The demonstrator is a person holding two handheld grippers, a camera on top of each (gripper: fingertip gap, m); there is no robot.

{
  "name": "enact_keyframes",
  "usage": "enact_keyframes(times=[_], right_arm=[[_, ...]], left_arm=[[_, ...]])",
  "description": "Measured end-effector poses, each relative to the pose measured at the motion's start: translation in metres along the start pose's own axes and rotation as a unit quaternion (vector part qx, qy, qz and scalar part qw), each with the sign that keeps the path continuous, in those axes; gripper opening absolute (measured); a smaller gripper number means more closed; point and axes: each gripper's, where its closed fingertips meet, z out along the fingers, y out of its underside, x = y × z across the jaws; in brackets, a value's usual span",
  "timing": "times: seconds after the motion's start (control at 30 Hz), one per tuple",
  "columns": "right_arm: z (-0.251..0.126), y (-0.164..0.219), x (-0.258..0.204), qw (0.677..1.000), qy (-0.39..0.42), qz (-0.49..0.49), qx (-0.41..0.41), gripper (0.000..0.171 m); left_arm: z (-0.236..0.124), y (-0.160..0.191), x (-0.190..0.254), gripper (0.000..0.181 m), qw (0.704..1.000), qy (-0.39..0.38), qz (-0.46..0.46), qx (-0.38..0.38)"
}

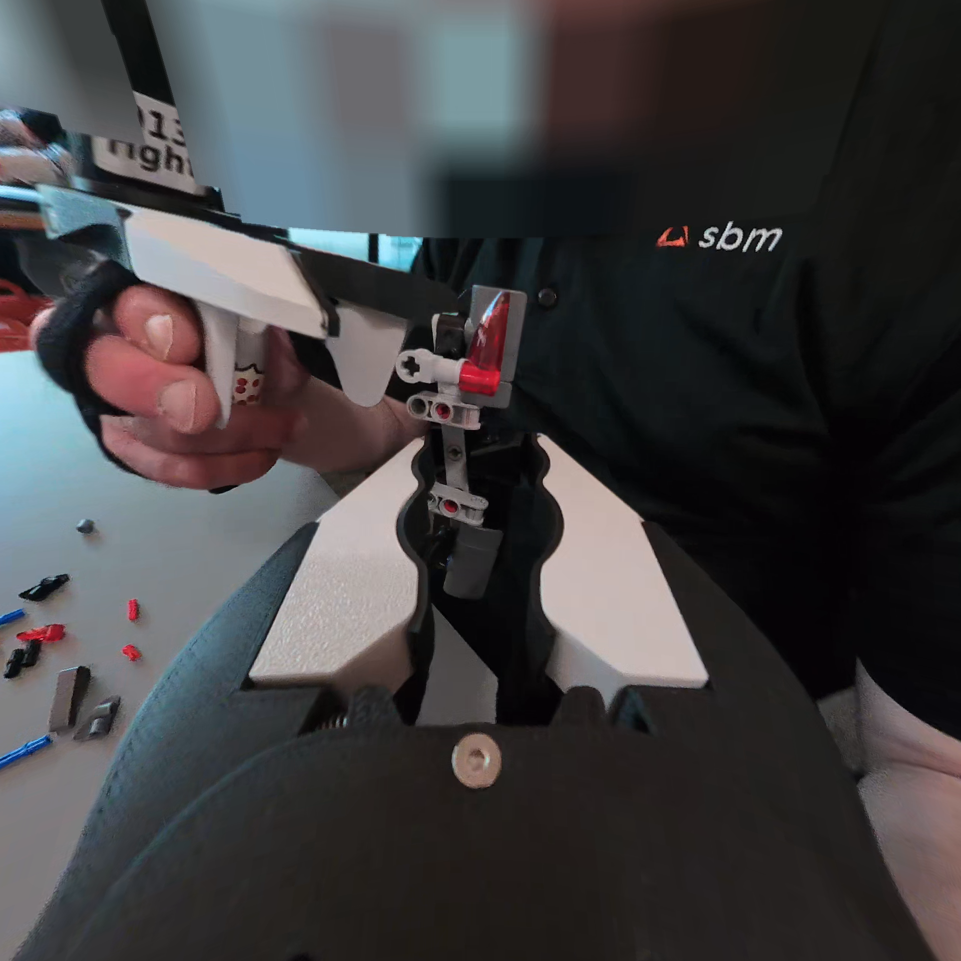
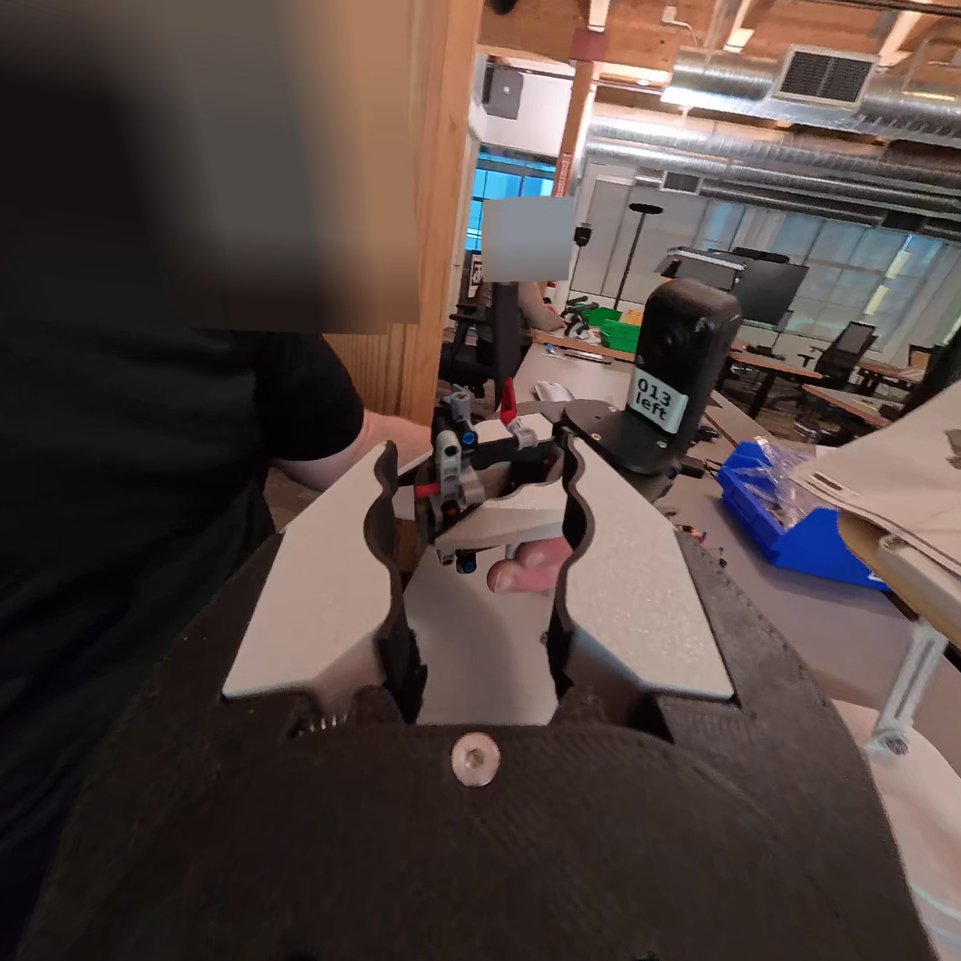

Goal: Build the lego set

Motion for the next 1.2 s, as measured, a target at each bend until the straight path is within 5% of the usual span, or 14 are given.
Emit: enact_keyframes(times=[0.63, 1.2], right_arm=[[0.014, -0.001, -0.024, 0.997, -0.07, -0.038, 0.012, 0.043], [0.014, -0.005, -0.007, 0.997, -0.063, -0.009, 0.033, 0.043]], left_arm=[[0.012, 0.003, 0.01, 0.033, 0.996, 0.028, 0.016, -0.088], [0.001, -0.008, -0.007, 0.049, 0.998, -0.043, 0.045, 0.008]])
